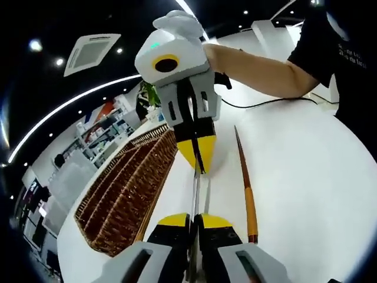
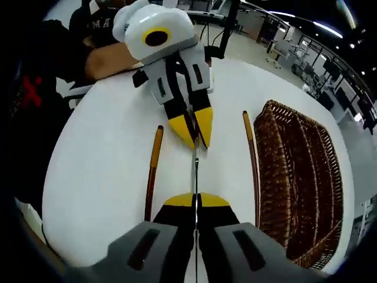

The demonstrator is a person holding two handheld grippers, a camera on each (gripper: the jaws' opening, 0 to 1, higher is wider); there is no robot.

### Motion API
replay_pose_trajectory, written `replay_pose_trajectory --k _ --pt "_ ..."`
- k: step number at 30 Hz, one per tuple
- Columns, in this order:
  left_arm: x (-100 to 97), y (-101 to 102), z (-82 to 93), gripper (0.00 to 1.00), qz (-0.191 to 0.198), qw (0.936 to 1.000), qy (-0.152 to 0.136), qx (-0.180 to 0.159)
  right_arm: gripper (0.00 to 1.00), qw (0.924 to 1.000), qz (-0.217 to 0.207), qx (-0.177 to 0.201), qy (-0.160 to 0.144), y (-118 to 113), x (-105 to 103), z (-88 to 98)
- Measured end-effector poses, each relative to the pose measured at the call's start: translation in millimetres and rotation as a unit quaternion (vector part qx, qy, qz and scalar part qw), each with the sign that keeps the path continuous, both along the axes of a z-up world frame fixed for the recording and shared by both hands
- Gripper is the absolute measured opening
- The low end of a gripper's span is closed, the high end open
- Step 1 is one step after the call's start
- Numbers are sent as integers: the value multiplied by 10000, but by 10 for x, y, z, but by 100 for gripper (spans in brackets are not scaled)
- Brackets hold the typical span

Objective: Arrange the knives, forks, and spoons in their matching storage slots by inserting each utensil handle-first until every utensil is classified and aligned in the correct compartment

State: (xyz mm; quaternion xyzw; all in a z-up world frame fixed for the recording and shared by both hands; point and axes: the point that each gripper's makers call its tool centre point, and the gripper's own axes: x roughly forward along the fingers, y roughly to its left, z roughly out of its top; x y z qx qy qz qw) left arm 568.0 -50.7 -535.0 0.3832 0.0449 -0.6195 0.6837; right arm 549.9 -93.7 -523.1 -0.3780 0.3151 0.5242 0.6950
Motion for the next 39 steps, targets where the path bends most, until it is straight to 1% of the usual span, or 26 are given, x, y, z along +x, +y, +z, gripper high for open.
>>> replay_pose_trajectory --k 1,2,3,4,7,9,11,12,15,18,20,21,24,25,26,27,28,30,31,32,33,35,37,39 --pt "25 21 -34 4 30 9999 -80 121 0 10000 20 15 -49 17 -10 25" --pt "7 25 -3 4 67 9999 89 8 0 10000 4 -8 -56 20 -10 28" --pt "-32 22 5 4 47 9994 335 -33 0 10000 34 -25 -73 24 -18 32" --pt "-39 22 20 4 -42 9994 332 -73 0 9999 71 -58 -83 23 -27 32" --pt "-17 16 26 4 -35 9997 211 -65 0 10000 4 -77 -51 26 -27 34" --pt "-19 13 24 4 -25 9997 229 -39 0 9999 7 -94 -48 25 -29 28" --pt "-13 7 27 4 -26 9998 191 -32 0 9999 -7 -108 -53 24 -32 31" --pt "7 3 33 4 -13 9999 128 -27 0 9999 -10 -107 -79 23 -25 43" --pt "7 -23 56 4 -20 9998 189 -95 0 9999 -3 -119 -115 17 -25 57" --pt "-15 -43 69 4 -59 9994 310 -151 0 9997 62 -159 -160 5 -26 55" --pt "-16 -56 70 3 -73 9996 245 -127 0 9997 47 -173 -175 2 -21 61" --pt "-18 -60 70 3 -40 9994 326 -95 0 9996 63 -184 -195 2 -19 63" --pt "-26 -74 76 2 -116 9995 264 -85 1 9997 -8 -193 -143 -20 -13 70" --pt "-33 -79 66 1 -162 9996 239 -49 2 9995 98 -227 -190 -28 -35 66" --pt "1 -94 80 1 -183 9998 80 27 2 9990 132 -248 -345 -31 -8 83" --pt "19 -95 98 1 -185 9998 12 75 3 9991 64 -224 -360 -37 13 88" --pt "22 -93 128 1 -265 9995 -40 170 3 9991 69 -187 -380 -47 27 92" --pt "3 -95 162 1 -322 9991 14 276 4 9986 174 -128 -493 -46 8 106" --pt "-6 -98 181 1 -321 9990 20 298 5 9974 163 -119 -685 -90 9 150" --pt "-4 -104 188 1 -338 9989 2 339 9 9970 152 -47 -757 -106 3 182" --pt "-5 -99 180 1 -362 9983 -7 454 18 9969 72 131 -774 -130 -34 237" --pt "11 -99 182 1 -350 9979 -10 546 30 9951 -24 459 -873 -158 -90 354" --pt "16 -99 199 1 -344 9978 -24 568 38 9901 -149 744 -1179 -247 -131 516" --pt "-6 -98 225 1 -350 9977 -15 576 48 9864 -367 931 -1301 -369 -237 584"
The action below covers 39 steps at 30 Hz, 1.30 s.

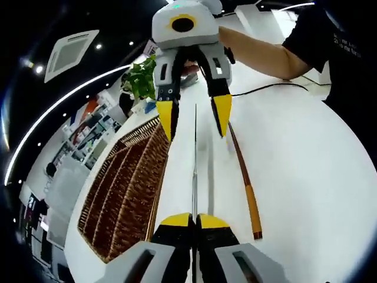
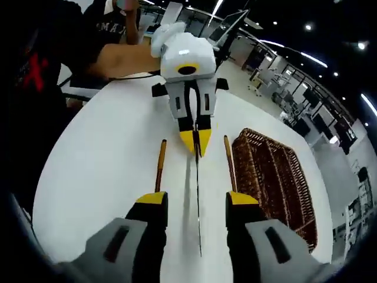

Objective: Arrange the knives, forks, and spoons in their matching storage slots by inserting each utensil handle-first until every utensil is classified and aligned in the correct compartment

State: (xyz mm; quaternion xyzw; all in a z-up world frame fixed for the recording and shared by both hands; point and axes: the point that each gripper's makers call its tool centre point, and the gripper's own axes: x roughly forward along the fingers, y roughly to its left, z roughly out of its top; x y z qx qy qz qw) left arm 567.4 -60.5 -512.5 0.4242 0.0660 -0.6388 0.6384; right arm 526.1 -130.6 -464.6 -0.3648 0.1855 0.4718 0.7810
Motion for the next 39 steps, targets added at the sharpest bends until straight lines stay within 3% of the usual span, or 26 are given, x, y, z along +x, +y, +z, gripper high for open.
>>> replay_pose_trajectory --k 3,7,9,11,14,17,18,19,20,22,24,25,29,30,31,34,36,39 --pt "-29 -1 31 1 16 10000 -63 71 70 9991 -323 245 -133 -195 -132 19" --pt "-97 -12 100 1 -4 9997 -190 148 90 9953 -681 658 -198 -399 -300 -34" --pt "-119 -23 157 1 -3 9997 -202 111 99 9897 -991 996 -281 -492 -320 -15" --pt "-123 -34 196 1 19 9997 -246 90 99 9848 -1164 1195 -489 -580 -330 40" --pt "-118 -30 226 1 71 9993 -344 120 99 9691 -1525 1754 -831 -708 -356 187" --pt "-111 -34 244 1 86 9990 -425 127 99 9565 -1729 2080 -1093 -814 -341 266" --pt "-105 -36 258 1 95 9988 -459 144 99 9430 -2022 2309 -1288 -945 -284 319" --pt "-107 -31 269 1 112 9988 -431 182 99 9348 -2063 2491 -1466 -994 -254 372" --pt "-114 -24 274 1 92 9988 -429 197 99 9215 -2193 2808 -1548 -1062 -252 401" --pt "-132 -10 307 1 57 9987 -448 216 99 9076 -2195 3150 -1698 -1117 -301 431" --pt "-163 -5 338 1 44 9988 -425 226 99 8902 -2273 3605 -1609 -1159 -374 387" --pt "-178 -5 342 1 23 9987 -448 244 99 8865 -2305 3668 -1627 -1182 -388 362" --pt "-165 4 363 1 54 9975 -566 421 98 8842 -2541 3557 -1645 -1300 -344 224" --pt "-160 -2 382 1 51 9974 -576 426 97 8806 -2572 3593 -1714 -1324 -335 247" --pt "-162 -6 397 1 43 9974 -576 428 94 8702 -2650 3730 -1829 -1374 -317 301" --pt "-166 -20 446 1 28 9970 -632 442 92 8636 -2757 3786 -1866 -1438 -310 313" --pt "-176 -14 467 1 40 9971 -601 474 93 8634 -2760 3847 -1742 -1442 -309 290" --pt "-192 -10 530 1 -31 9971 -600 465 99 8693 -2714 3811 -1597 -1377 -293 219"
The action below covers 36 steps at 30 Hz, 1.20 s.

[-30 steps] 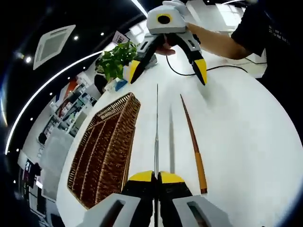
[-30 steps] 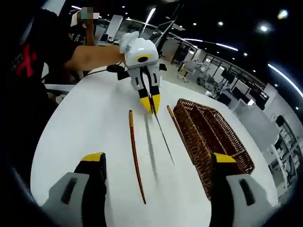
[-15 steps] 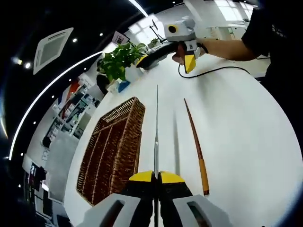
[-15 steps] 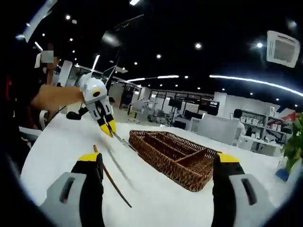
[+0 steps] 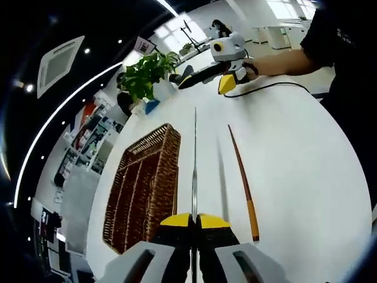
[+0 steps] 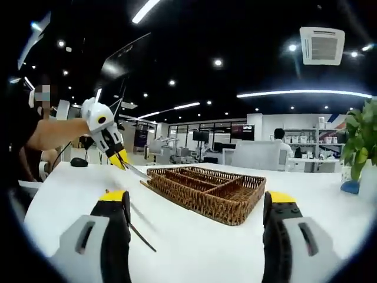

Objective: Arrange the knives, forks, and spoons in their matching storage slots by inserting each utensil handle-first until every utensil is classified and aligned in the correct compartment

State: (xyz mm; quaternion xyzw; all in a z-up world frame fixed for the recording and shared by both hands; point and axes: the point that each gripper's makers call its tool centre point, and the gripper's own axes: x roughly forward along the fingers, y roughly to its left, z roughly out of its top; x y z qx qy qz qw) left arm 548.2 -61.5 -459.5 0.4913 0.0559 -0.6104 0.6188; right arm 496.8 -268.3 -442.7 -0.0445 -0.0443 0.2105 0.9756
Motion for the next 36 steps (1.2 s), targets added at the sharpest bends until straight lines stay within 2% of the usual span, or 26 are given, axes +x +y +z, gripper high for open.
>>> replay_pose_trajectory --k 2,3,5,6,7,9,11,15,21,24,28,31,36 --pt "-5 0 56 1 -6 10000 -28 12 99 9999 26 -143 68 30 -1 -52" --pt "-7 2 100 1 11 10000 -30 31 99 9995 94 -201 206 61 -3 -108" --pt "-6 5 162 1 1 9999 -96 69 100 9993 99 -292 207 84 0 -126" --pt "-3 7 190 1 16 9999 -106 80 100 9993 138 -254 248 92 -2 -135" --pt "5 5 220 1 1 9998 -166 82 100 9987 200 -200 415 108 -6 -181" --pt "26 -2 302 1 29 9997 -243 61 100 9983 9 -397 436 28 31 -223" --pt "28 -6 349 1 7 9995 -314 76 100 9978 28 -358 550 11 36 -264" --pt "-20 -39 447 1 -47 9994 -351 41 100 9981 -1 -396 465 9 30 -245" --pt "-29 -28 471 1 -78 9992 -376 96 100 9982 6 -366 485 14 16 -231" --pt "-19 -27 491 1 -67 9992 -385 72 100 9985 -38 -278 472 -37 17 -200" --pt "-5 -40 519 1 -87 9988 -463 101 100 9995 -46 -88 294 -34 21 -115" --pt "8 -51 561 1 -110 9984 -548 126 100 9991 -69 -251 342 -26 32 -150" --pt "32 -81 612 1 -113 9984 -556 88 100 9989 -33 -273 379 -2 33 -163"
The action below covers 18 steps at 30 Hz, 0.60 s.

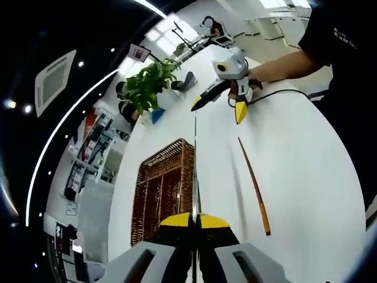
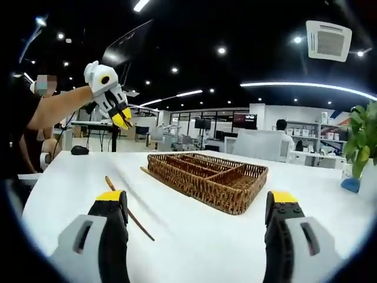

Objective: Arrange the knives, forks, and spoons in their matching storage slots by inserting each utensil handle-first until every utensil is classified and aligned in the correct compartment

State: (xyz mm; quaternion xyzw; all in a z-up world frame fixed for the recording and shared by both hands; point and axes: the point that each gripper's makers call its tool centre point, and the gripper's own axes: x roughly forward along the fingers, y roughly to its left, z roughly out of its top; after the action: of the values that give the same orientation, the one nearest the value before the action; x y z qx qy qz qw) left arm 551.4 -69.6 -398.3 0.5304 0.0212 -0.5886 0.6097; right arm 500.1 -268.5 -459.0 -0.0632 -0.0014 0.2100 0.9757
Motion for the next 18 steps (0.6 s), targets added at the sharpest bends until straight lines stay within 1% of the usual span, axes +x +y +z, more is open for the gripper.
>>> replay_pose_trajectory --k 4,6,8,10,12,13,14,16,18 --pt "52 3 16 1 38 9999 -89 63 100 10000 9 -27 -44 15 -6 24" --pt "77 -6 26 1 41 10000 -76 24 100 10000 -3 -38 -73 12 -1 36" --pt "109 -13 21 1 48 10000 -84 14 100 9999 -23 -150 -82 15 -6 30" --pt "155 -24 6 1 64 9999 -99 25 100 9996 -66 -222 -163 1 -5 60" --pt "194 -22 -23 1 116 9999 -23 95 100 9995 -78 -222 -189 -10 -14 79" --pt "239 -28 -29 1 124 9998 -104 122 100 9994 -102 -234 -213 -24 -15 93" --pt "273 -24 -38 1 189 9997 -80 145 100 9994 -112 -223 -247 -35 -16 111" --pt "328 -24 -66 1 185 9996 -39 203 100 9995 -125 -153 -251 -52 -17 125" --pt "417 -47 -64 1 210 9996 -91 177 100 9995 -153 -151 -233 -66 -8 115"
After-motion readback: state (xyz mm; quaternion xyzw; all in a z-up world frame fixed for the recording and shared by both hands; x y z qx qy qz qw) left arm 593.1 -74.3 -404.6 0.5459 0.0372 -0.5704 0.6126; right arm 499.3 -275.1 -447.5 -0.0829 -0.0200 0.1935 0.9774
